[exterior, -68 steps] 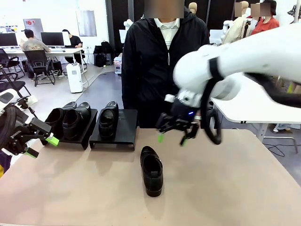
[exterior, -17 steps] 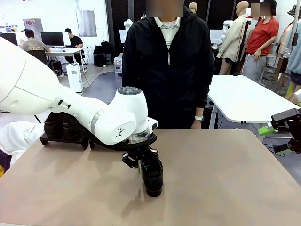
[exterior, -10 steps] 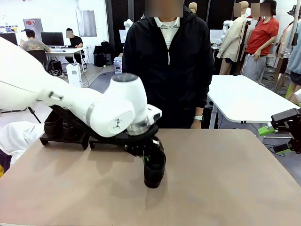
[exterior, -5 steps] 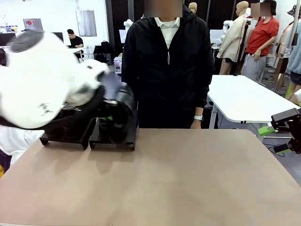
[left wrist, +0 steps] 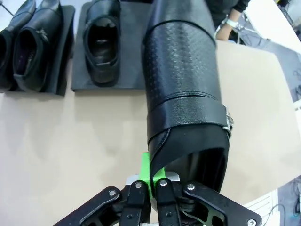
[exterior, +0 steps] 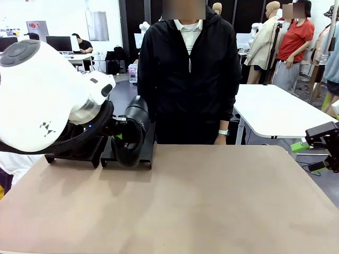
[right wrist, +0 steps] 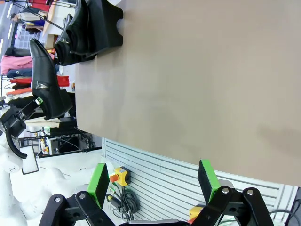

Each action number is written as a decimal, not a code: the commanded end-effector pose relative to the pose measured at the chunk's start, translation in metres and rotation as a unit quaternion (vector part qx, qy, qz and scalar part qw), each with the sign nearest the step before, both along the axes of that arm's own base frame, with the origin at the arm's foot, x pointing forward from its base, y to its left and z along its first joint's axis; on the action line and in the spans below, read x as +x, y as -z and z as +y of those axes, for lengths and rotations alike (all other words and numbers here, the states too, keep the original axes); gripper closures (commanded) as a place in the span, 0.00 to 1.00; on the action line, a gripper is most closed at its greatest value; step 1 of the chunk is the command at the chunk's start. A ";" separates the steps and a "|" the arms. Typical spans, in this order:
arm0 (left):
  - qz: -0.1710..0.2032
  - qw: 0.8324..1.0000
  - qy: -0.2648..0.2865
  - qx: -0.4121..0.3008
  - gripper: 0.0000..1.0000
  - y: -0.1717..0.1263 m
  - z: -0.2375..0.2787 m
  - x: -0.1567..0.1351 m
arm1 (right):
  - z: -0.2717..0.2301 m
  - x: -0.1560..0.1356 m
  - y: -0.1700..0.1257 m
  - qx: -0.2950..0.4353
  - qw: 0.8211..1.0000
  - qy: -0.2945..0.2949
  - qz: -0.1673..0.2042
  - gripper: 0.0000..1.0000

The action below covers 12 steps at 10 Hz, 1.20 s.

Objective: Organize the shoes by placing them on the stand.
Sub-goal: Place the Shoe from the middle of the table onto the Shoes Stand.

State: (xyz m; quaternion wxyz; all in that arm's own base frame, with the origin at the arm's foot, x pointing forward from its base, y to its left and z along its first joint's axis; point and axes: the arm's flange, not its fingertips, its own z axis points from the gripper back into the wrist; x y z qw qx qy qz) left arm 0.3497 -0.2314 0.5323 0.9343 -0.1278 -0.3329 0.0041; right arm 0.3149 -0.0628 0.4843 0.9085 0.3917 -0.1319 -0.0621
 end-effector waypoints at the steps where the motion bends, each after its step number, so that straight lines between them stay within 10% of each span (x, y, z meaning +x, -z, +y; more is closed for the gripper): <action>1: -0.004 1.000 -0.005 -0.007 1.00 -0.010 0.002 0.007 | 0.002 0.001 -0.005 0.011 1.000 0.006 0.005 0.00; 3: -0.001 1.000 0.004 0.001 1.00 -0.001 -0.005 0.000 | 0.002 0.001 -0.005 0.011 1.000 0.006 0.005 0.00; 7: 0.015 1.000 0.000 -0.018 1.00 -0.019 -0.024 0.138 | 0.002 0.001 -0.005 0.011 1.000 0.006 0.005 0.00; 12: 0.018 0.999 -0.013 -0.026 1.00 0.028 -0.026 0.205 | 0.002 0.001 -0.005 0.011 1.000 0.006 0.005 0.00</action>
